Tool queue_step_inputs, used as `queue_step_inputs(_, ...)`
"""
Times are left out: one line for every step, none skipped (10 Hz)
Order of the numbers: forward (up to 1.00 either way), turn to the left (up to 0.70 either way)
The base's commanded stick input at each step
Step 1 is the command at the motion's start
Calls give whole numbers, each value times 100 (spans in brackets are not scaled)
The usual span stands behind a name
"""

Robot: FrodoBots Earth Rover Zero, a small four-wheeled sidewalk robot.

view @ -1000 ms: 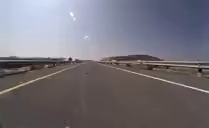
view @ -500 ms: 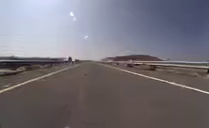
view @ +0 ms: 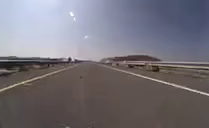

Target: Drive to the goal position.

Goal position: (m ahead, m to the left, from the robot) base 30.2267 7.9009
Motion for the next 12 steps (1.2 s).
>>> queue_step_inputs(100,20)
queue_step_inputs(100,6)
queue_step_inputs(100,0)
queue_step_inputs(100,0)
queue_step_inputs(100,0)
queue_step_inputs(100,0)
queue_step_inputs(100,0)
queue_step_inputs(100,0)
queue_step_inputs(100,0)
queue_step_inputs(100,0)
queue_step_inputs(100,0)
queue_step_inputs(100,0)
